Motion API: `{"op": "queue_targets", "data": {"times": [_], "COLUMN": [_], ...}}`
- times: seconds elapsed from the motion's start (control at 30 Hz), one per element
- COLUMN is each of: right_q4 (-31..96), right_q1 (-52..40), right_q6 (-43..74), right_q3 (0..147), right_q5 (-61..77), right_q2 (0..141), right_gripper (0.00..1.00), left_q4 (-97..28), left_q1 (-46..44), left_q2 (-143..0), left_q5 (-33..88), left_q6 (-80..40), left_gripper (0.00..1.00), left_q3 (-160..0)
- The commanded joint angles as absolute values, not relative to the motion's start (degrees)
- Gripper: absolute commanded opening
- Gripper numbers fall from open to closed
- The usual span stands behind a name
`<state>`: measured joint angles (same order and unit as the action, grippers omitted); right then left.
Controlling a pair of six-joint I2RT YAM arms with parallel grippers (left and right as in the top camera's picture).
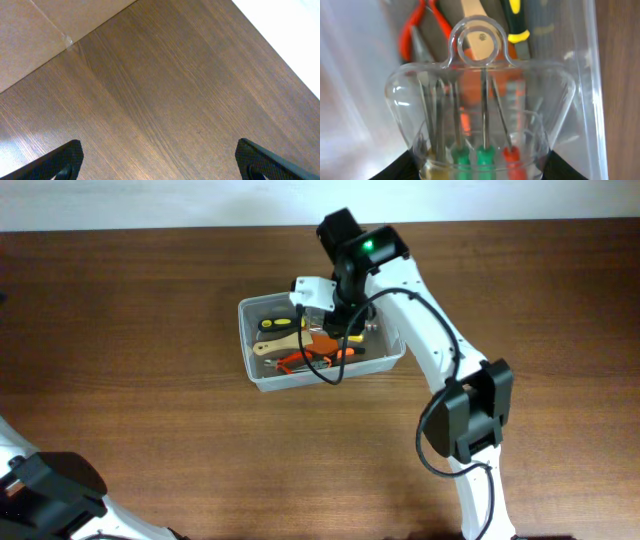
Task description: Pack container
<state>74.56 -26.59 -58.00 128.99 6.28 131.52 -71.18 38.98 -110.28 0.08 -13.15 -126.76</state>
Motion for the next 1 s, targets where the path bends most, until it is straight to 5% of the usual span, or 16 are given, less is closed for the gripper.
{"op": "queue_targets", "data": {"times": [0.0, 0.1, 0.13, 0.17, 0.2, 0.27, 0.73, 0.8, 0.93, 0.97], "right_q4": [70.78, 66.70, 65.98, 65.49, 65.01, 64.49, 71.18, 73.06, 77.12, 77.45], "right_q1": [-27.00, -27.00, -27.00, -27.00, -27.00, -27.07, -24.40, -21.85, -15.18, -13.04], "right_q6": [-63.99, -64.73, -64.66, -64.60, -64.18, -61.65, -23.99, -17.43, -4.89, -1.19], "right_q3": [124.99, 122.83, 122.78, 122.78, 122.80, 123.52, 137.95, 138.52, 137.51, 136.16], "right_q5": [3.90, 3.86, 3.86, 3.81, 3.42, 0.36, -7.79, -7.79, -7.77, -7.75], "right_q2": [131.72, 131.74, 131.74, 131.74, 131.72, 131.39, 122.65, 122.10, 122.30, 122.30], "right_gripper": [0.04, 0.11, 0.34, 0.47, 0.91, 0.99, 0.97, 0.84, 0.17, 0.10], "left_q4": [-71.22, -71.22, -71.22, -71.22, -71.22, -71.22, -71.22, -71.22, -71.22, -71.22], "left_q1": [39.16, 39.16, 39.16, 39.16, 39.16, 39.16, 39.16, 39.16, 39.16, 39.16], "left_q2": [-110.96, -110.96, -110.96, -110.96, -110.96, -110.96, -110.96, -110.96, -110.96, -110.96], "left_q5": [0.69, 0.69, 0.69, 0.69, 0.69, 0.69, 0.69, 0.69, 0.69, 0.69], "left_q6": [-13.91, -13.91, -13.91, -13.91, -13.91, -13.91, -13.91, -13.91, -13.91, -13.91], "left_gripper": [0.99, 0.99, 0.99, 0.99, 0.99, 0.99, 0.99, 0.99, 0.99, 0.99], "left_q3": [-126.78, -126.78, -126.78, -126.78, -126.78, -126.78, -126.80, -126.78, -126.78, -126.78]}}
